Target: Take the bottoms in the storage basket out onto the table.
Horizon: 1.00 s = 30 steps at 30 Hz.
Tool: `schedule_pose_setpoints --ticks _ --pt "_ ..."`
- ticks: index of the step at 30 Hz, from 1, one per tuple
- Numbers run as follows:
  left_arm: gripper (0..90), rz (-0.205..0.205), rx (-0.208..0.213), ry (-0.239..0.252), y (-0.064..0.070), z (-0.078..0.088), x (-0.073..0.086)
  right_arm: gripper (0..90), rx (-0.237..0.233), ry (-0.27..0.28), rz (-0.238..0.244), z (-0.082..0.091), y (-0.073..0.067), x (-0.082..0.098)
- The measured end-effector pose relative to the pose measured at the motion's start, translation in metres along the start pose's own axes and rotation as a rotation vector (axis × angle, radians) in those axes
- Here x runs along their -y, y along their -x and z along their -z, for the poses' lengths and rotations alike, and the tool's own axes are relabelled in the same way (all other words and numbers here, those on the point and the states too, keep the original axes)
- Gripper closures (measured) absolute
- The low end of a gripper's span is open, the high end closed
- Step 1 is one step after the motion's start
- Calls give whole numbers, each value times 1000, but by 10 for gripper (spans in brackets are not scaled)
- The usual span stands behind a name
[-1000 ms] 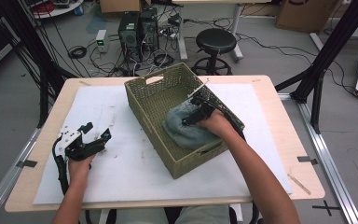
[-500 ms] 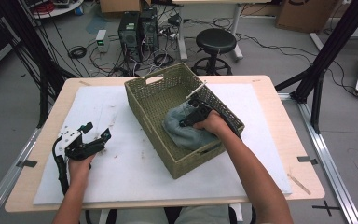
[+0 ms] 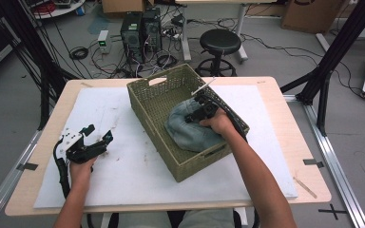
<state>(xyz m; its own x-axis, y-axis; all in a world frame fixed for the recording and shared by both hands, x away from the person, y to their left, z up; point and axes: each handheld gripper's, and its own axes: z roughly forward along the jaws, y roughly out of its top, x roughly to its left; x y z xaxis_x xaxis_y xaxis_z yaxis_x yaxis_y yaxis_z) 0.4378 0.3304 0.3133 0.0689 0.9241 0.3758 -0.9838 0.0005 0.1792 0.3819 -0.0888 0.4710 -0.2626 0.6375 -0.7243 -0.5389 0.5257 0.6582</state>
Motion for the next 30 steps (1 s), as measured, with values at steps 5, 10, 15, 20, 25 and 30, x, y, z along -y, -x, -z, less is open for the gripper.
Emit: schedule_pose_setpoints --ticks 5,10,15,20,25,30 --pt "207 6 2 5 0 0 0 717 -31 177 1 24 -1 4" --pt "207 6 2 4 -1 0 0 718 -80 292 -14 45 -1 6" --pt "207 6 2 3 -1 0 0 721 -145 402 -29 63 -2 10" --pt "207 6 4 3 -1 0 0 724 -144 495 -25 79 -1 12" --pt "207 8 5 4 -1 0 0 724 -154 535 -38 89 2 14" --pt "207 10 4 4 -1 1 0 723 -161 615 -53 112 4 16"
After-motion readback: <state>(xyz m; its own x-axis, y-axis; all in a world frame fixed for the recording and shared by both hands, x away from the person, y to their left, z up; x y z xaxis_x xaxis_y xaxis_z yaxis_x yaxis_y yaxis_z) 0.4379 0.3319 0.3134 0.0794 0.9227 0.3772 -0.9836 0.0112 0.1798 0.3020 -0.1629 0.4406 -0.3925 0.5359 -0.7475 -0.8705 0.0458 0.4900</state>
